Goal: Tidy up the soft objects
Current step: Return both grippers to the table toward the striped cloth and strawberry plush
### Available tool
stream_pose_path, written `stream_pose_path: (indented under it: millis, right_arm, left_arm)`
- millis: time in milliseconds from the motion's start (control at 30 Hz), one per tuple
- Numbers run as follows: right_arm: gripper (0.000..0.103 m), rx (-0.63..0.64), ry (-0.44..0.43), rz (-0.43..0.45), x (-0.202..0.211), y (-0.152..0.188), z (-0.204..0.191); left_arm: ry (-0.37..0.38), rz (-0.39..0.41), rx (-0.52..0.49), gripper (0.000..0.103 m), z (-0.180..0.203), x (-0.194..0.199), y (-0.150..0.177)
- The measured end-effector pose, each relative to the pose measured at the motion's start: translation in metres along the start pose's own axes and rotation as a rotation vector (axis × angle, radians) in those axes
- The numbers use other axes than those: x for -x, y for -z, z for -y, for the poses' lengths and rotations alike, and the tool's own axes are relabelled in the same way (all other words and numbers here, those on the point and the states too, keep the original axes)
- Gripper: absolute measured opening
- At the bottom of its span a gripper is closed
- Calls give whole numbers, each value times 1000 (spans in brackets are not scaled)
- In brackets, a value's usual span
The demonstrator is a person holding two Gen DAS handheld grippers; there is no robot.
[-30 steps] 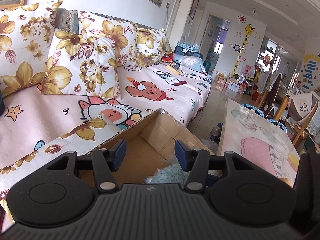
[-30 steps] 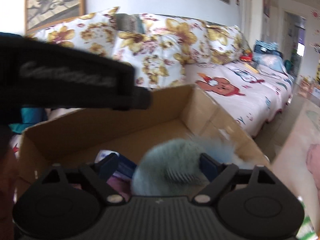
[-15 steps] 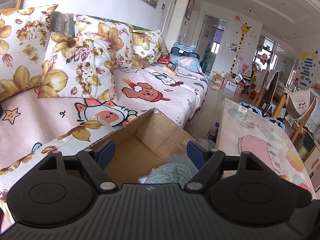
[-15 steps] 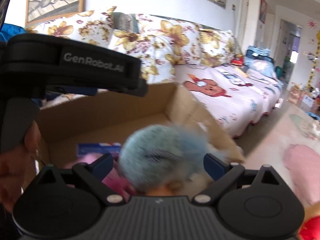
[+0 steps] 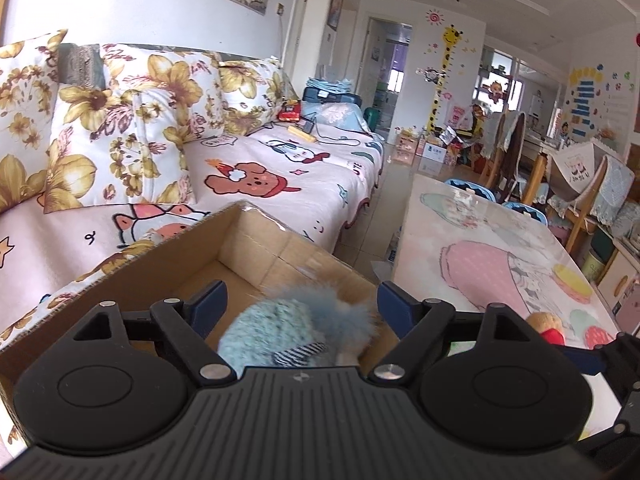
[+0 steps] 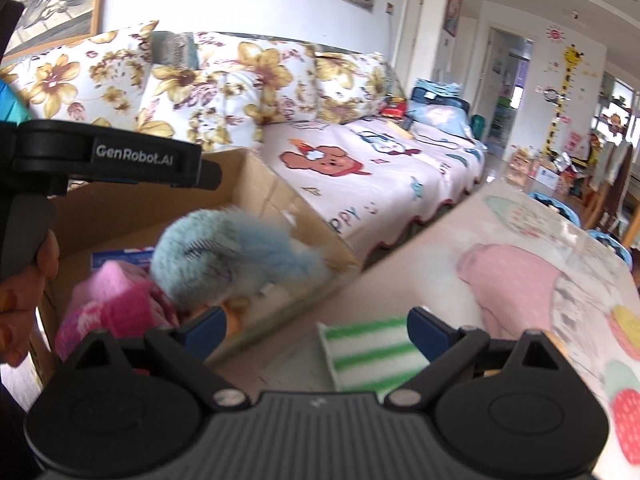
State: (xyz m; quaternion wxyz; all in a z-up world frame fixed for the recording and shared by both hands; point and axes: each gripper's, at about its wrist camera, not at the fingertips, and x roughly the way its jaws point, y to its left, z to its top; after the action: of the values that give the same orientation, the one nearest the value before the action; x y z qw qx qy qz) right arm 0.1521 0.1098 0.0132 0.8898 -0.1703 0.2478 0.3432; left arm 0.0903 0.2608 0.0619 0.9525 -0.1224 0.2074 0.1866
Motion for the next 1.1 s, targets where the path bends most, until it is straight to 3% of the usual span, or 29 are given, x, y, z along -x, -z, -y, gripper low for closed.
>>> stream_pose_path:
  millis: [500, 1100]
  right_arm:
    - [97, -141, 145, -6, 50, 44, 64]
    - [97, -272, 268, -10, 77, 76, 128]
  left_arm:
    - [60, 1, -120, 103, 24, -10, 10]
    - [125, -19, -215, 103, 31, -28, 14]
